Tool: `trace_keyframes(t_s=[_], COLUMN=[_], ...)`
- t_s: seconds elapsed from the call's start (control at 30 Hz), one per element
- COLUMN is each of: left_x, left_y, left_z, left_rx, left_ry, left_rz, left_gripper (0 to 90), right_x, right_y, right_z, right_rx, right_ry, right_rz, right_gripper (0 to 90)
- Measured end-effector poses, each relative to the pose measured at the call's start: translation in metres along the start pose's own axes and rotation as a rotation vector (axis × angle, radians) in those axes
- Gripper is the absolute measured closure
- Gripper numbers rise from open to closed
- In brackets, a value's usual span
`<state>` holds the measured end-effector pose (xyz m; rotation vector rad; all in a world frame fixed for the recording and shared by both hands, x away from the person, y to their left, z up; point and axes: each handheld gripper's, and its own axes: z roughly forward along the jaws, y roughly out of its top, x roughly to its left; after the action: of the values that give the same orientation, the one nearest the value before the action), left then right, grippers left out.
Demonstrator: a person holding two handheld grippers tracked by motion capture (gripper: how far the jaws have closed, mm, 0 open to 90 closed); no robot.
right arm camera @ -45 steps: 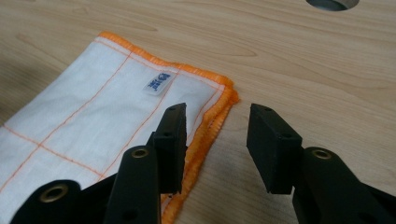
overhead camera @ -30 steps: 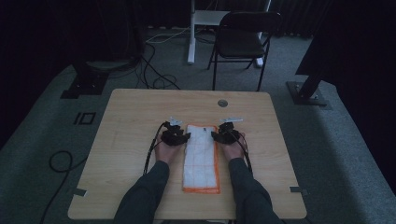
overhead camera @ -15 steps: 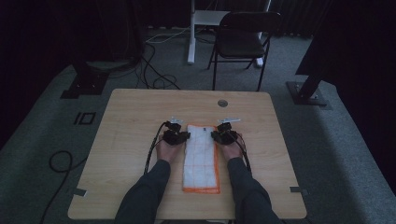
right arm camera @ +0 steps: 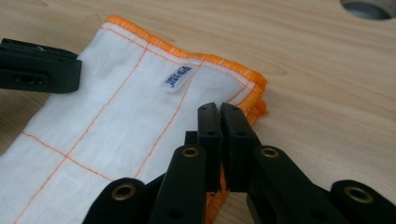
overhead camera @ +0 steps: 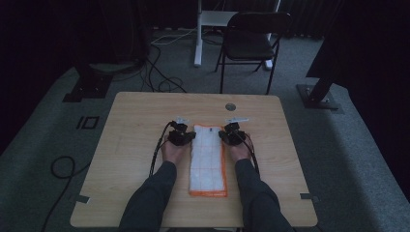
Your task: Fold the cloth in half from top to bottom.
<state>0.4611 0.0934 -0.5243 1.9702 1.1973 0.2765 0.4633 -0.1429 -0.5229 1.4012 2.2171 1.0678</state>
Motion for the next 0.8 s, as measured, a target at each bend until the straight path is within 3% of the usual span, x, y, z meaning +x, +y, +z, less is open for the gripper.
trace_keyframes(t_s=[0.37,0.8], left_x=[-0.009,-0.025], left_y=[0.006,-0.012], left_z=[-0.025,-0.057], left_rx=[-0.070,-0.122], left_ry=[-0.021,-0.056], left_rz=[0.038,0.096], left_gripper=[87.7,87.5], right_x=[0.006,0.019], right_y=[0.002,-0.009], right_z=[-0.027,-0.054], right_rx=[-0.095,-0.151], right_ry=[0.016,0.040], right_rz=[-0.012,-0.071], right_gripper=[87.9,87.9])
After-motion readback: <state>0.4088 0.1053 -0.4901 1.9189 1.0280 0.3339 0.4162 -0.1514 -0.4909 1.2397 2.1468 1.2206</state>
